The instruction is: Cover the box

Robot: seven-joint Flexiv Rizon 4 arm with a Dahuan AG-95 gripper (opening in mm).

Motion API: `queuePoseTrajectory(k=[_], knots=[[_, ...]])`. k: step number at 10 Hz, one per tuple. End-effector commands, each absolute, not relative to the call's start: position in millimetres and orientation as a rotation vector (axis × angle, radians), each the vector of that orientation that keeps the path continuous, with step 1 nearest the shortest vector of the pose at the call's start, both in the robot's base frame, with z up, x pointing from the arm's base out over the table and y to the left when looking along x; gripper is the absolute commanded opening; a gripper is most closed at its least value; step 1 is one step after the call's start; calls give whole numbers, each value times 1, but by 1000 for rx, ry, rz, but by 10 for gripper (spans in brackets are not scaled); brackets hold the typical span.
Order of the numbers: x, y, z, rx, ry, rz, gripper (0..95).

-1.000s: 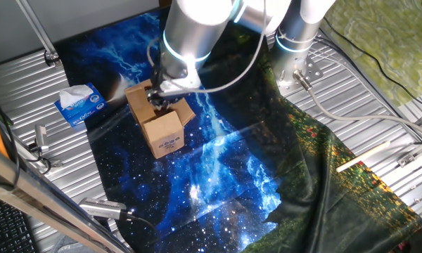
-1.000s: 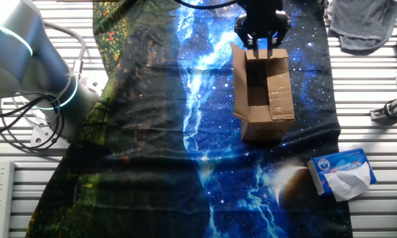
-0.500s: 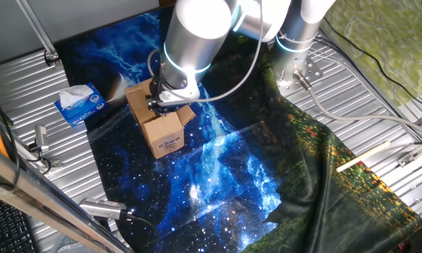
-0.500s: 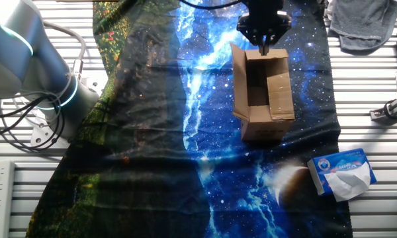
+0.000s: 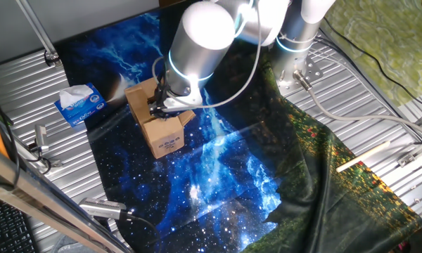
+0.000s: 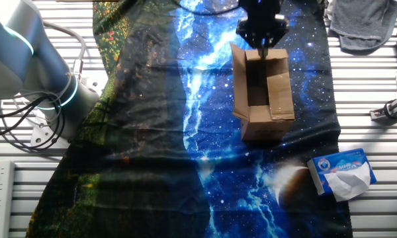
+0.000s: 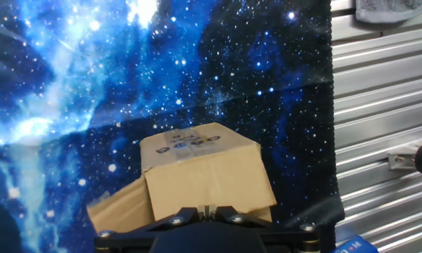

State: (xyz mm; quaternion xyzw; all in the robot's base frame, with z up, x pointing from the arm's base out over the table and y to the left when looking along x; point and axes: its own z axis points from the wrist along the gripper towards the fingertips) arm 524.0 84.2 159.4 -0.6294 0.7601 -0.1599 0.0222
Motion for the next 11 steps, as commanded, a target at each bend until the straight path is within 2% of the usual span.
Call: queuePoseTrajectory(k=[1, 5, 7, 11], knots=[[527, 84, 154, -1949, 2359, -488, 0], [527, 81, 145, -1986, 2332, -493, 0], [526, 79, 138, -1955, 2322, -375, 0], [526, 80, 139, -1977, 2329, -266, 0]])
